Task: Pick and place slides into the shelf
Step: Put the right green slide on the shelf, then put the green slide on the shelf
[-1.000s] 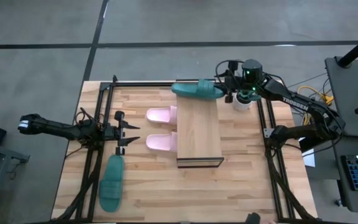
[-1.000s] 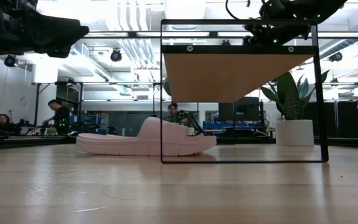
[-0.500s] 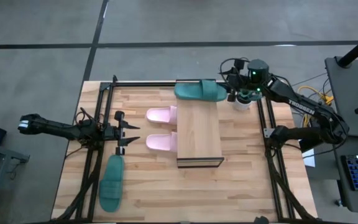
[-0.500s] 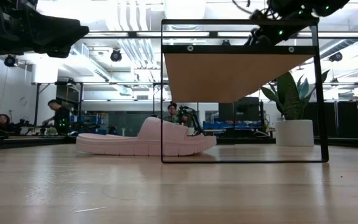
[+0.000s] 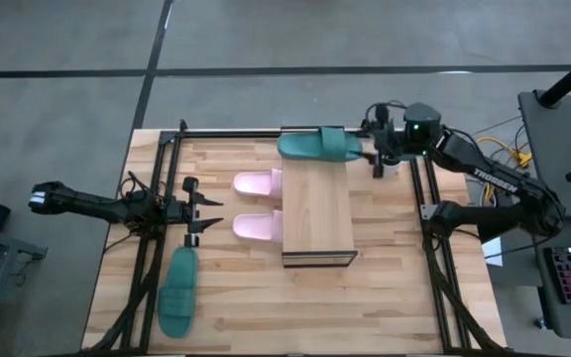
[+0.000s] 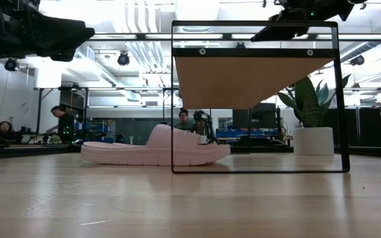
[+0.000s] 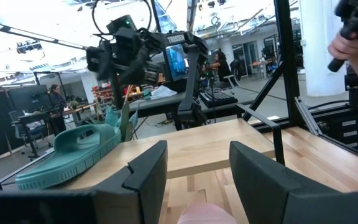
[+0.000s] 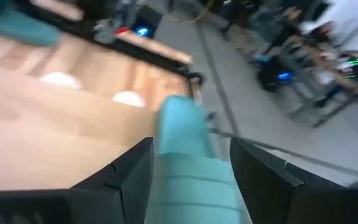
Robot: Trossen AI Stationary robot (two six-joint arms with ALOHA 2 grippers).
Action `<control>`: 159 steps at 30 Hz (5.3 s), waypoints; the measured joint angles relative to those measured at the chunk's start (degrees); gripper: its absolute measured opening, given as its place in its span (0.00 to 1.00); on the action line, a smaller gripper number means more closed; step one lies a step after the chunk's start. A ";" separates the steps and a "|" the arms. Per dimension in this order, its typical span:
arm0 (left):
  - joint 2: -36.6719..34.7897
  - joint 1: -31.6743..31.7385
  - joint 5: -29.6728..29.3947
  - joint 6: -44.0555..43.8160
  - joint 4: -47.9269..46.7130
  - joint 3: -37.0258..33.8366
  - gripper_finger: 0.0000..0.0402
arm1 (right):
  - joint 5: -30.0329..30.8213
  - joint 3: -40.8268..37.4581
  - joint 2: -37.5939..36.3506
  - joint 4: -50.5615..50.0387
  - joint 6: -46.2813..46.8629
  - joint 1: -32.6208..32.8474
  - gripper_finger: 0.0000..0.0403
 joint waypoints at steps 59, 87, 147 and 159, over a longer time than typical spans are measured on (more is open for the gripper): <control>0.02 -0.01 -0.01 0.01 -0.04 -0.01 0.40 | 15.68 -2.01 16.45 4.86 -6.39 6.75 0.02; 0.02 0.01 -0.01 0.01 -0.04 -0.01 0.40 | 5.10 -2.01 6.62 4.44 3.47 8.11 0.37; 37.10 -17.11 46.19 -87.18 -55.57 21.57 0.40 | 5.06 -2.01 5.33 3.62 8.99 12.04 0.37; 43.83 -18.81 53.82 -84.71 -51.54 21.57 0.39 | 5.06 -2.01 5.31 2.10 8.99 12.04 0.36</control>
